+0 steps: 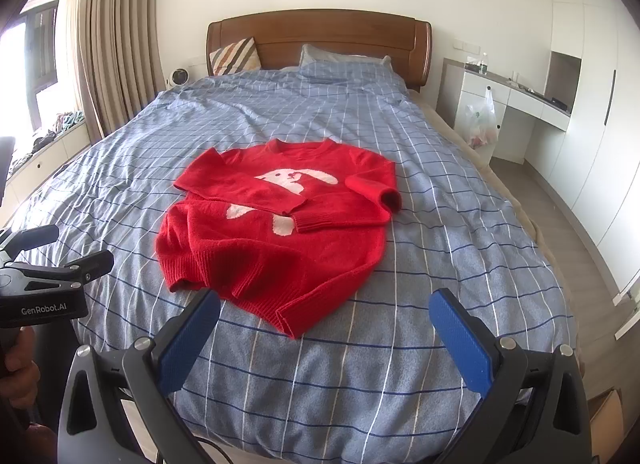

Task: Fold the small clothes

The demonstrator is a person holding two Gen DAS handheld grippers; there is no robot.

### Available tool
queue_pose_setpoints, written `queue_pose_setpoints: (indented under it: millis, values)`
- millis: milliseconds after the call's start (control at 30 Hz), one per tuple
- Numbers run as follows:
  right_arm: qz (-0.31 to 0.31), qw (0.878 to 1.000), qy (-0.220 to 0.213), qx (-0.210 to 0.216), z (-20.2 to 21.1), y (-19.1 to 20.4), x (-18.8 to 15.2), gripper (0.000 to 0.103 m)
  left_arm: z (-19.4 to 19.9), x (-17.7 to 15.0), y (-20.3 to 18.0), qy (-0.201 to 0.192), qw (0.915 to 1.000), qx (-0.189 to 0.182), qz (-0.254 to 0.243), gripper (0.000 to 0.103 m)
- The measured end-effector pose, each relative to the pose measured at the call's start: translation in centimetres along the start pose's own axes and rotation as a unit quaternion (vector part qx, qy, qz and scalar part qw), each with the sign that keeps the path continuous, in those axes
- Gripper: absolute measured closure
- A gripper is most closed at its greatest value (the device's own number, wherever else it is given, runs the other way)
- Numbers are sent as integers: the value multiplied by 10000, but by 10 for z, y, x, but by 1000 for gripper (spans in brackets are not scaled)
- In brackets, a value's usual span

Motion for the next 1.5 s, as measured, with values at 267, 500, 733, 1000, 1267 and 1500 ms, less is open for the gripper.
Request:
queue_pose_setpoints:
  millis: [267, 500, 733, 1000, 1267, 1500]
  values:
    - [-70, 9995, 179, -251, -4, -6, -1, 0, 5, -1, 5, -33, 9999, -99, 84, 0]
    - [-42, 9997, 15, -258, 7, -2, 1, 0, 8, -2, 5, -65, 9997, -231, 85, 0]
    - [-117, 9998, 71, -165, 4, -4, -4, 0, 10, -4, -4, -33, 9995, -320, -27, 0]
    - [-122, 9998, 89, -136, 4, -4, -6, 0, 7, -7, -9, 44, 9992, -385, -131, 0]
    - [-80, 9998, 125, -110, 1, 2, -4, 0, 4, -8, -6, 62, 9993, -370, -68, 0]
    - [-82, 9998, 130, -111, 0, 2, -5, 0, 3, -8, -3, 84, 9993, -367, -41, 0]
Point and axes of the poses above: each gripper's, at about its wrist camera, not at the fingertips, and z roughly against the way its jaws point, y to its left, x to its top, the point moved 2 cm from there along -z, roughly the way its jaws point, and after that the axes turned 14 degrees about z, right-handed, at the moved point
